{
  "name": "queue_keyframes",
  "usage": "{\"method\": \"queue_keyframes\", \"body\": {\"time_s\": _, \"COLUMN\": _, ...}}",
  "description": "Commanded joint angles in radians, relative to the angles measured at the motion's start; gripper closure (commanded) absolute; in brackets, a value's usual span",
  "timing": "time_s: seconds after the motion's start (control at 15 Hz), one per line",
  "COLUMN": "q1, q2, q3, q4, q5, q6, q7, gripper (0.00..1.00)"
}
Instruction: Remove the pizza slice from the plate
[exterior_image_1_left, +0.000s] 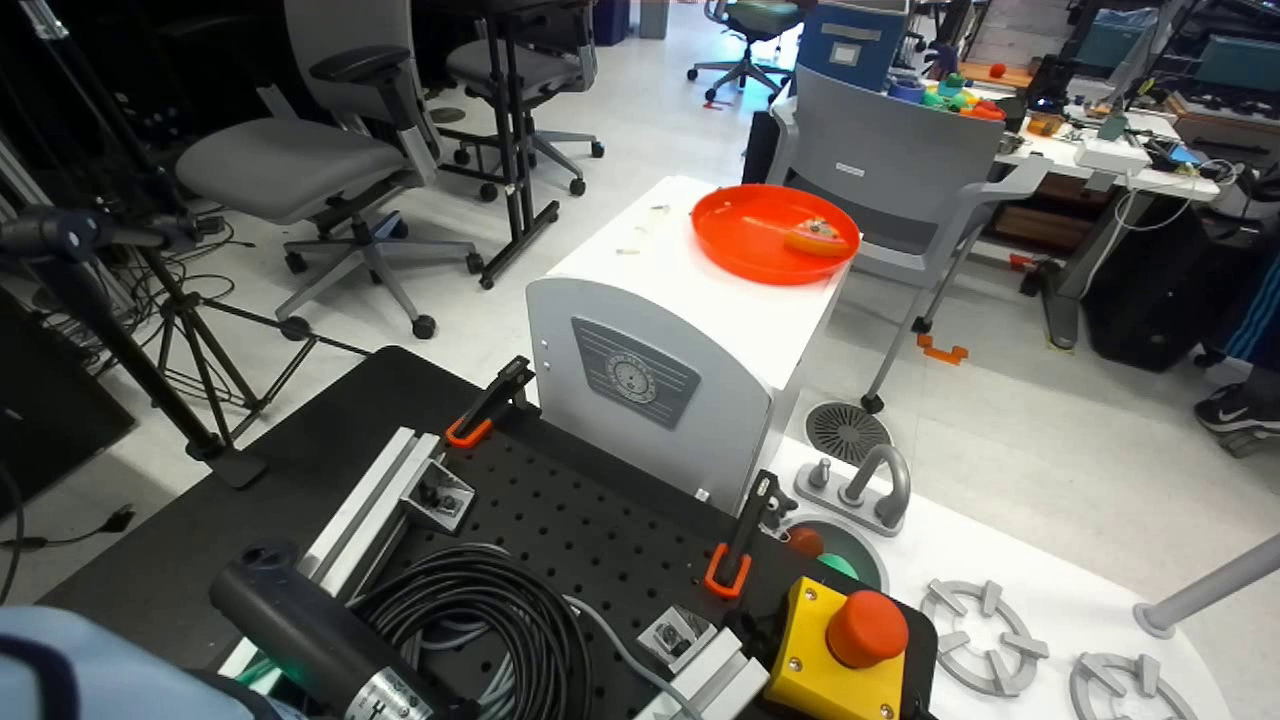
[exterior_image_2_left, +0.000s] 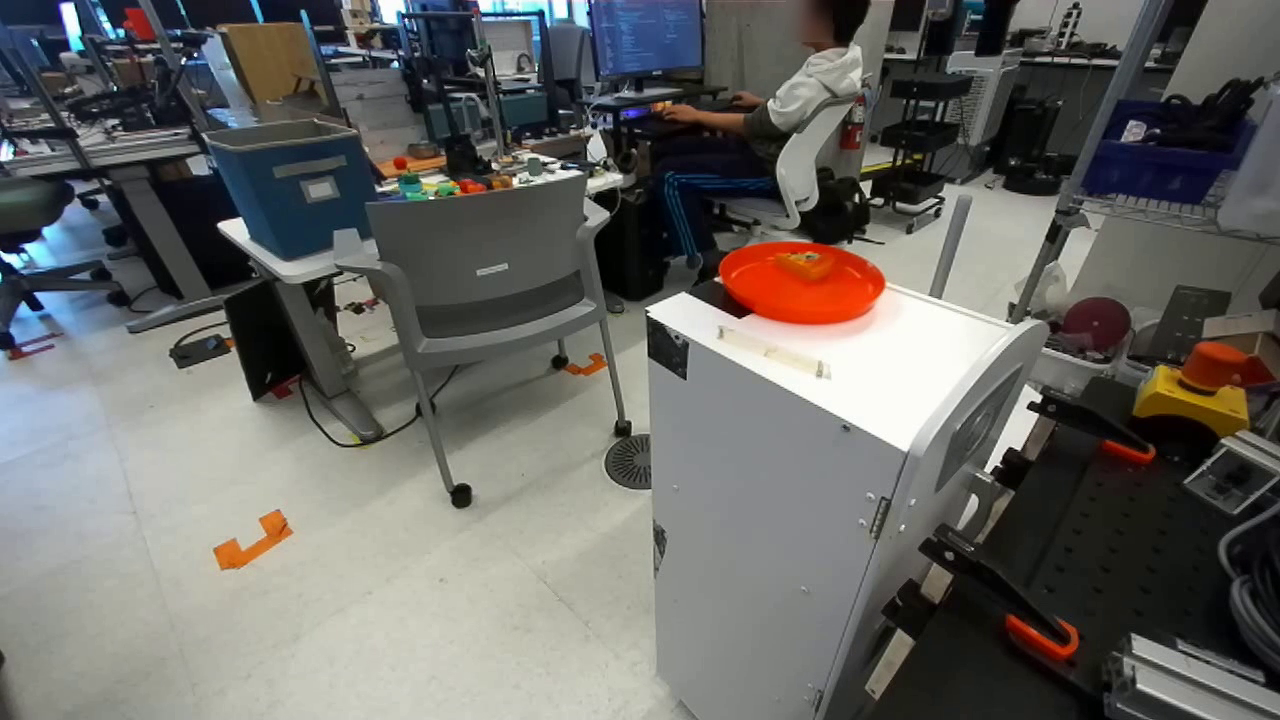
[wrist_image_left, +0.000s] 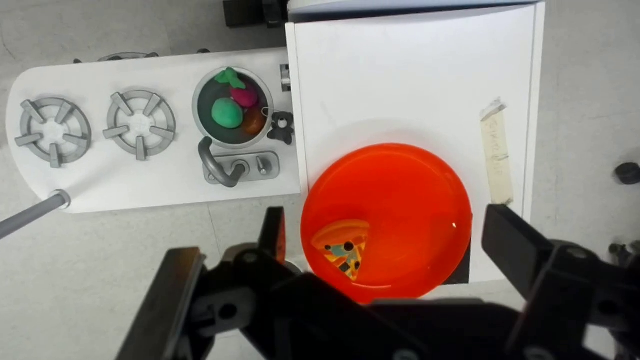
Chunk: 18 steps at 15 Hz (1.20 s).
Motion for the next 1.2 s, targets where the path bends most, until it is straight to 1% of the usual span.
{"method": "queue_keyframes", "body": {"time_s": 0.0, "q1": -0.004, "q2": 0.042, "q3": 0.008, "q4": 0.012, "q5": 0.004, "q6": -0.001, "q7": 0.007, "gripper": 0.00}}
{"method": "queue_keyframes", "body": {"time_s": 0.33, "q1": -0.010, "q2": 0.078, "q3": 0.006, "q4": 0.016, "q5": 0.008, "q6": 0.009, "q7": 0.013, "gripper": 0.00}}
{"method": "queue_keyframes", "body": {"time_s": 0.67, "q1": -0.011, "q2": 0.062, "q3": 0.006, "q4": -0.020, "q5": 0.018, "q6": 0.199, "q7": 0.022, "gripper": 0.00}}
{"method": "queue_keyframes", "body": {"time_s": 0.73, "q1": -0.012, "q2": 0.061, "q3": 0.006, "q4": -0.019, "q5": 0.026, "q6": 0.212, "q7": 0.017, "gripper": 0.00}}
{"method": "queue_keyframes", "body": {"time_s": 0.8, "q1": -0.012, "q2": 0.060, "q3": 0.006, "q4": -0.019, "q5": 0.022, "q6": 0.216, "q7": 0.014, "gripper": 0.00}}
{"method": "queue_keyframes", "body": {"time_s": 0.93, "q1": -0.012, "q2": 0.055, "q3": 0.007, "q4": -0.019, "q5": 0.009, "q6": 0.181, "q7": -0.014, "gripper": 0.00}}
{"method": "queue_keyframes", "body": {"time_s": 1.0, "q1": -0.009, "q2": 0.072, "q3": 0.008, "q4": -0.003, "q5": 0.003, "q6": 0.178, "q7": 0.016, "gripper": 0.00}}
{"method": "queue_keyframes", "body": {"time_s": 1.13, "q1": -0.009, "q2": 0.072, "q3": 0.008, "q4": -0.003, "q5": 0.003, "q6": 0.178, "q7": 0.013, "gripper": 0.00}}
